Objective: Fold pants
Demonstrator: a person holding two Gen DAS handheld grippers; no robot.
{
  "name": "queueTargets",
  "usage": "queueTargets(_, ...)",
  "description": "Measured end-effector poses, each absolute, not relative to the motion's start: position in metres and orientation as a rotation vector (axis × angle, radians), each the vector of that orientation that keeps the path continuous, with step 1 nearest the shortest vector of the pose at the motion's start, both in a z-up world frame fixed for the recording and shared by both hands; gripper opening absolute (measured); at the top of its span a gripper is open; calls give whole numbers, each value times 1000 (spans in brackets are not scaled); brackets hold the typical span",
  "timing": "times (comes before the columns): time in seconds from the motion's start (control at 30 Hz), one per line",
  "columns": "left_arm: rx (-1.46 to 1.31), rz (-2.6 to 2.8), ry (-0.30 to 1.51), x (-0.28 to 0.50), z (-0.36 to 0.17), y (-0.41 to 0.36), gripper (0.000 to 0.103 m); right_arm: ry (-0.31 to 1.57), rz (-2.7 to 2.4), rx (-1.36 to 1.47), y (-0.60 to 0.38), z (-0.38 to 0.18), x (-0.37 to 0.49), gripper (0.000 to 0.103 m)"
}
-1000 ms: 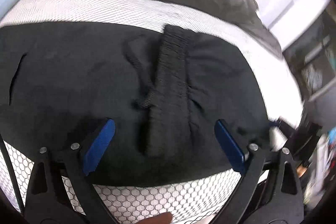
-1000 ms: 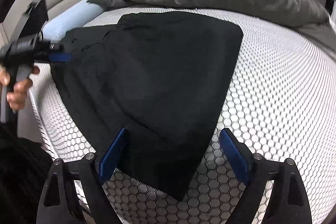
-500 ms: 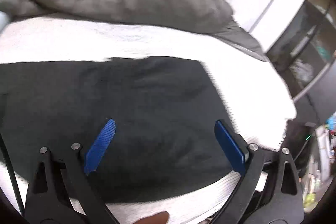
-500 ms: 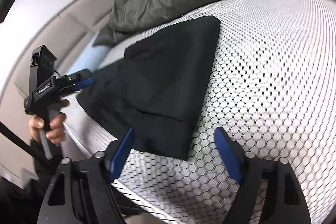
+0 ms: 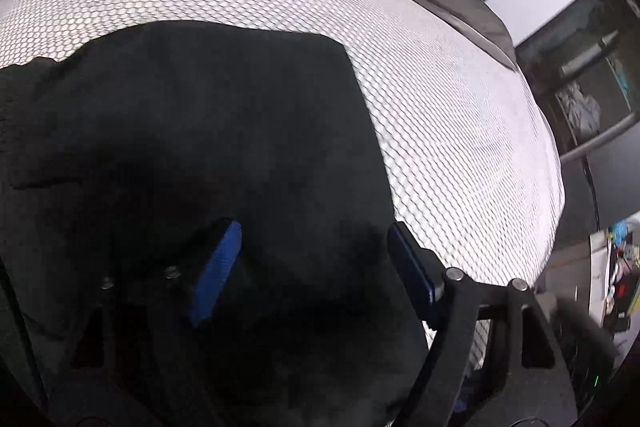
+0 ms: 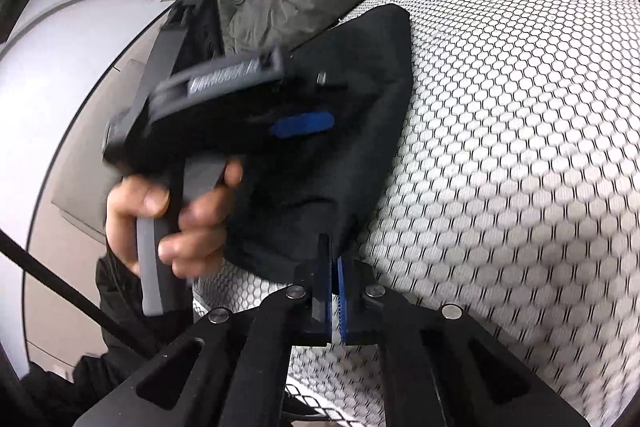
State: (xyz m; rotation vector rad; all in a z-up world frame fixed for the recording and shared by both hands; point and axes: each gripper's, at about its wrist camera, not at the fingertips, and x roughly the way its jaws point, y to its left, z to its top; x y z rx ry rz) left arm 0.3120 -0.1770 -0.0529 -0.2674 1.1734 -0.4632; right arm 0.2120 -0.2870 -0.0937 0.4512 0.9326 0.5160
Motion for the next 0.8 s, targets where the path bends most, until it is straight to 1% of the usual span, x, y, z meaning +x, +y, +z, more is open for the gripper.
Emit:
queueTargets(0.23, -284, -424, 1154, 308, -52, -171, 70, 951, 538, 440, -278, -93, 186, 1)
queueTargets(0.4, -346, -404, 1155, 314, -54, -157, 70, 983, 536, 402, -279, -91, 155, 0)
queueTargets(0.5, -336, -386, 1172, 309, -44, -153, 71, 1002, 501, 365, -283, -85, 141, 1)
queueTargets(0.57, -288, -451, 1154, 293, -33, -158, 71, 959, 496, 382, -291, -73, 133, 10)
queueTargets(0.6, -241, -478, 1136, 283, -27, -163, 71, 928, 486, 392, -296, -67, 132, 25)
queueTargets(0.63, -178, -491, 1123, 275, -23, -169, 71, 891, 471, 401, -300, -61, 132, 42)
queueTargets(0.67, -124, -499, 1113, 270, -22, -176, 71, 864, 461, 406, -303, -58, 132, 49)
queueTargets(0.7, -65, -500, 1107, 266, -24, -182, 71, 854, 457, 408, -304, -56, 135, 52)
queueTargets(0.73, -34, -491, 1120, 266, -29, -185, 71, 861, 462, 415, -302, -59, 142, 52)
queueTargets(0.8, -68, -472, 1167, 271, -43, -184, 71, 891, 454, 433, -298, -69, 156, 52)
